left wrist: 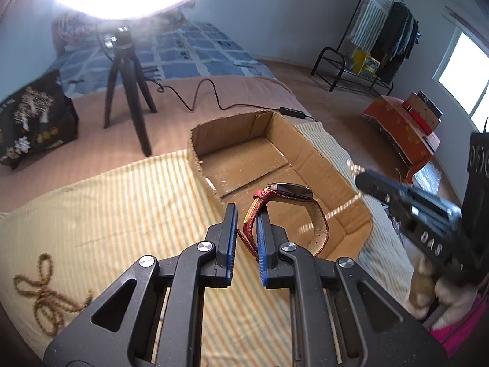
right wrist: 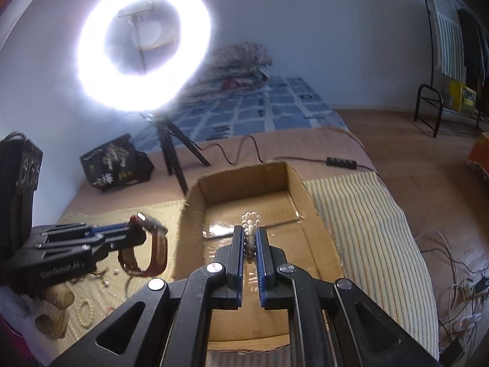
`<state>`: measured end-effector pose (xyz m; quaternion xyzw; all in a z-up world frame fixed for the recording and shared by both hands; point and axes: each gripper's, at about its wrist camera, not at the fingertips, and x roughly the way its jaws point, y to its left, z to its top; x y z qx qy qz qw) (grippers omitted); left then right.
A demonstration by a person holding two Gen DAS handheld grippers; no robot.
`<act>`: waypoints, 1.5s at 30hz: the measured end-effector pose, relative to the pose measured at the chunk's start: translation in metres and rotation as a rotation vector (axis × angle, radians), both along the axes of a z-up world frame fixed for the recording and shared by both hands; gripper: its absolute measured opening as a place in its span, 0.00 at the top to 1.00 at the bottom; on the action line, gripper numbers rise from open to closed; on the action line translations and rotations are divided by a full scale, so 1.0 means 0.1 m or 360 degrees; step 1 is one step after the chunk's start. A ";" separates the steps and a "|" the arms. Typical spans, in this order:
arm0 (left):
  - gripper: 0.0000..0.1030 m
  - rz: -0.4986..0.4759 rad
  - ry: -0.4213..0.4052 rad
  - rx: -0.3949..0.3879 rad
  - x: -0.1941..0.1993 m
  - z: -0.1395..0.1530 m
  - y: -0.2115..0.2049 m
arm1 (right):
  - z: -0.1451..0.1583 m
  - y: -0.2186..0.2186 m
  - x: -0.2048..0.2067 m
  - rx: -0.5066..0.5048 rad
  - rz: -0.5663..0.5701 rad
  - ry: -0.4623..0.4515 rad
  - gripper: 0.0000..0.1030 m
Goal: Organize jewelry
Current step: 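Carry both items into the cardboard box and open both tools, then grasp the brown wooden bead strand with the left tool while the right tool grasps the black bangle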
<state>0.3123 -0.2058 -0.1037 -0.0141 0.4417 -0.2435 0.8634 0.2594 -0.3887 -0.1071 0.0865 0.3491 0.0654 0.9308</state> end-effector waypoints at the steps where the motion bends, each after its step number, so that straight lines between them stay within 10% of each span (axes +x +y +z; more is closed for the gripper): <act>1: 0.90 0.0005 0.0008 0.0006 0.05 -0.04 -0.04 | -0.04 -0.03 0.01 -0.0006 -0.0006 0.0014 0.95; 13: 0.89 0.0046 0.0093 0.0044 0.30 -0.35 -0.22 | -0.30 -0.18 0.05 0.0002 -0.0043 0.0153 0.94; 17: 0.66 0.0054 0.0098 0.0006 0.30 -0.30 -0.18 | -0.30 -0.17 0.03 -0.0010 -0.0069 0.0146 0.65; 22: 0.64 0.0075 0.0033 0.0030 0.27 -0.20 -0.11 | -0.27 -0.14 0.00 -0.0047 -0.0107 0.0142 0.43; 45: 0.64 0.0216 -0.0183 0.0133 -0.10 0.29 1.02 | 0.13 0.67 -0.33 -0.0130 0.0136 -0.0001 0.23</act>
